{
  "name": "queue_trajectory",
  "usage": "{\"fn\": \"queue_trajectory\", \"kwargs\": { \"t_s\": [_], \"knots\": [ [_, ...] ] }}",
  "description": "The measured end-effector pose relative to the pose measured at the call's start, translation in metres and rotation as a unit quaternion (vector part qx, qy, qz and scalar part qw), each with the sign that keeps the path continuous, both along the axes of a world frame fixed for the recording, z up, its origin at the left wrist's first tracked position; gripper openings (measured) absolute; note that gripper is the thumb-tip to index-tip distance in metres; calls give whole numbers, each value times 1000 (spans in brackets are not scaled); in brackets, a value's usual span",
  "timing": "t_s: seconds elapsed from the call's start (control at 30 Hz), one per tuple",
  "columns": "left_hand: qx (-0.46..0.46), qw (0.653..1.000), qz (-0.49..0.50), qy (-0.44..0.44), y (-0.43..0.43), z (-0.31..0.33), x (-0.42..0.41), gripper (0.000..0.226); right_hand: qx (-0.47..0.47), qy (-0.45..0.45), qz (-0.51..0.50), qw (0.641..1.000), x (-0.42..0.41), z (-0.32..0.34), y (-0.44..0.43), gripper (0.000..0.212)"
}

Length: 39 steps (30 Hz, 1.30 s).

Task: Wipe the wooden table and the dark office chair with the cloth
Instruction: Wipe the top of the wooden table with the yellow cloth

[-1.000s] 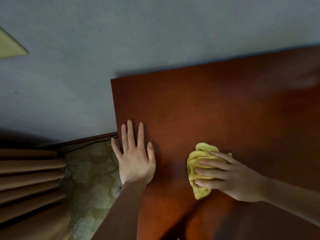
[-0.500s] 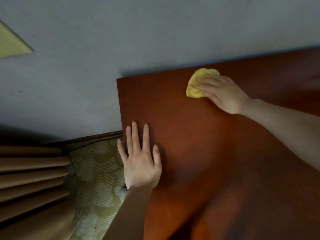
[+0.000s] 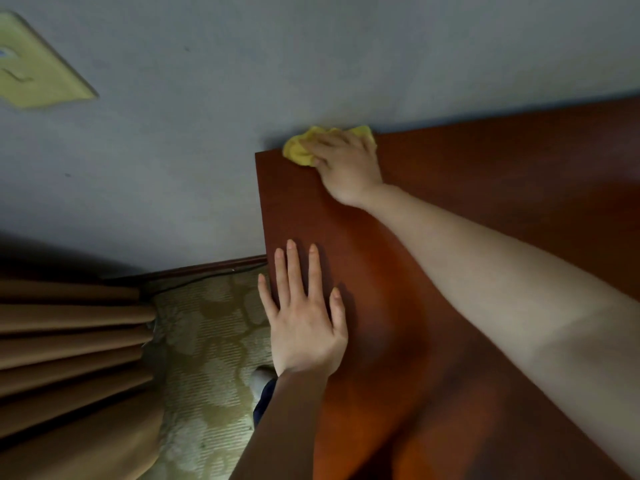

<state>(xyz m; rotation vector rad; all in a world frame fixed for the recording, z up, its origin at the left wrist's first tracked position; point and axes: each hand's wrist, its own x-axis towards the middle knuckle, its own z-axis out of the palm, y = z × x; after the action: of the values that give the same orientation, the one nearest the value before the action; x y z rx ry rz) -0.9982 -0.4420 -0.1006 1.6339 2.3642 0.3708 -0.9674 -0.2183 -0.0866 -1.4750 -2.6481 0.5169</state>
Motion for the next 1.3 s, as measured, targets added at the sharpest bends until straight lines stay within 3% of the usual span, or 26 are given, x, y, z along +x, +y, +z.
{"fn": "queue_trajectory", "kwargs": {
  "t_s": [0.17,0.33,0.67,0.83,0.97,1.1,1.3],
  "knots": [
    [-4,1000,-4,-2,-1,-1,-2,62,-33,-20,98,994,-47,3,-18,45],
    [-5,1000,-2,3,0,0,-2,62,8,-6,186,983,-15,2,-25,45],
    [3,1000,-15,-9,-2,-2,-6,62,20,16,-33,999,119,-6,-26,44],
    [-24,998,-54,19,-5,0,-9,71,1,2,-165,986,193,-5,-39,44],
    [-56,996,-71,-10,-2,11,-13,79,-6,-2,-251,968,221,-6,-73,46],
    [-91,984,-149,24,-18,23,-14,79,-11,17,-266,964,217,-7,-131,50],
    [-145,971,-186,48,-79,33,17,94,28,51,-155,986,208,-1,-237,49]
  ]
}}
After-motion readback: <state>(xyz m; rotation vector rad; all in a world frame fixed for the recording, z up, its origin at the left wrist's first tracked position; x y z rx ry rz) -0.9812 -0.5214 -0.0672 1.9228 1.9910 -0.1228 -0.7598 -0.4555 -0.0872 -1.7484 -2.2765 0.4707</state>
